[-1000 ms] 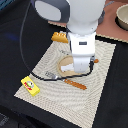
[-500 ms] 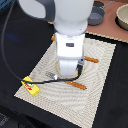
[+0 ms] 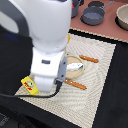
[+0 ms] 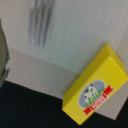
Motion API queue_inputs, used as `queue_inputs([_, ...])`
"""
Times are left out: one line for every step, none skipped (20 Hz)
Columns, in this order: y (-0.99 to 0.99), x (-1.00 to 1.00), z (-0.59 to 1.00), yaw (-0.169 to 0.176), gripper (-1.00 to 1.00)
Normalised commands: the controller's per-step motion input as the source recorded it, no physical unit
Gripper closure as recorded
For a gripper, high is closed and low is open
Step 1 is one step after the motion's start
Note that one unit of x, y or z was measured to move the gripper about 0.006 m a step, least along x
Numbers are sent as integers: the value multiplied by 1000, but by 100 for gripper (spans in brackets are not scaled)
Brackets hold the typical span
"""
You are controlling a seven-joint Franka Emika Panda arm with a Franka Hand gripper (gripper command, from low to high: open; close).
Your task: Interact with the objects in diverse but meaningful ways.
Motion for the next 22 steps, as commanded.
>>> queue_inputs([-297,-551,203,-208,-100])
queue_inputs([-246,-540,86,-220,-100])
queue_inputs([-171,-566,0,-216,-100])
queue_inputs([-80,-566,0,-198,-100])
queue_inputs([0,-531,-40,-176,-100])
queue_inputs([0,-511,-69,-153,-100])
queue_inputs([0,-520,-86,-146,-100])
queue_inputs([0,-514,-126,-134,-100])
queue_inputs([0,-474,-154,-119,-100])
queue_inputs([0,-480,-223,-104,-100])
queue_inputs([0,-477,-269,-90,-100])
queue_inputs([0,-477,-320,-72,-100])
queue_inputs([0,-483,-351,-63,-100])
queue_inputs([14,-486,-374,-54,-100])
queue_inputs([54,-480,-406,-39,-100])
queue_inputs([86,-509,-409,-24,-100])
queue_inputs([86,-529,-411,-16,-100])
queue_inputs([71,-580,-414,-14,-100])
queue_inputs([74,-586,-409,-13,-100])
queue_inputs([94,-594,-411,-13,-100])
queue_inputs([94,-617,-414,-10,-100])
queue_inputs([100,-611,-409,-10,-100])
